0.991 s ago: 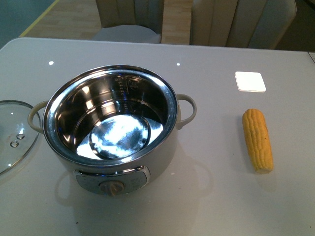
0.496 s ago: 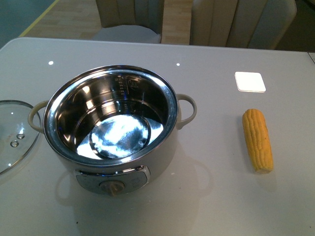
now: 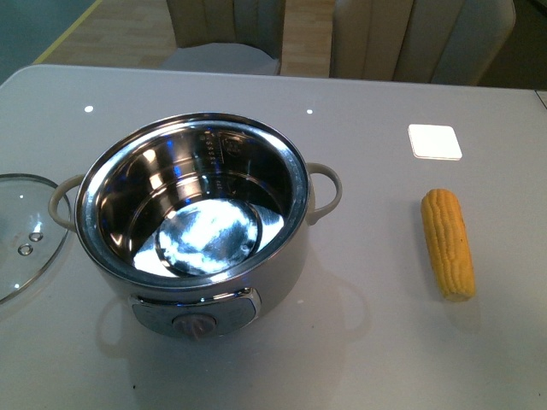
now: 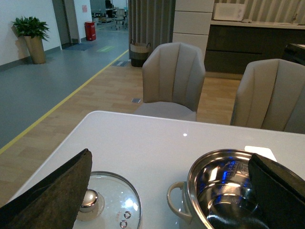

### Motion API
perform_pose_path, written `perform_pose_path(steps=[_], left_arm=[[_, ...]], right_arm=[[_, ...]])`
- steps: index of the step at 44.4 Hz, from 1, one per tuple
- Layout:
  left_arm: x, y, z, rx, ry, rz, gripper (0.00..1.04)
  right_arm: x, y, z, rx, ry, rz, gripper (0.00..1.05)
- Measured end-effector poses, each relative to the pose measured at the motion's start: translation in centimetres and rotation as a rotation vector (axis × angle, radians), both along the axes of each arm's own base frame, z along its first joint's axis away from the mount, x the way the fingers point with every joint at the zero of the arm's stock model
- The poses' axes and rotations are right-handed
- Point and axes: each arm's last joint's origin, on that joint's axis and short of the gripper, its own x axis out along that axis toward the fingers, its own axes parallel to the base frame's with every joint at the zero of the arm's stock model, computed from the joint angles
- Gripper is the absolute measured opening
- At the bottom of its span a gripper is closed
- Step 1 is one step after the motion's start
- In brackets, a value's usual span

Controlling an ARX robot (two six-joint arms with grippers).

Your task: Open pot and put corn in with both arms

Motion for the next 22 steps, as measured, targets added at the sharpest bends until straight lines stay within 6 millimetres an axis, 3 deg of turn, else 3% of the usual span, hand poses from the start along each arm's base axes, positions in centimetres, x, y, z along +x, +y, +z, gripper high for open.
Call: perform_pose_path(steps=[8,22], left_arm=[[0.0,0.0,0.0,0.000,0.000,0.000,0.98],[0.0,0.0,0.0,0.000,0.000,0.000,0.98]], right_arm=[[4.6,1.0,-2.2,-0.048,0.078,0.086,0.96],[9.5,2.5,-6.4,-0.084,0.215,0.184,0.96]])
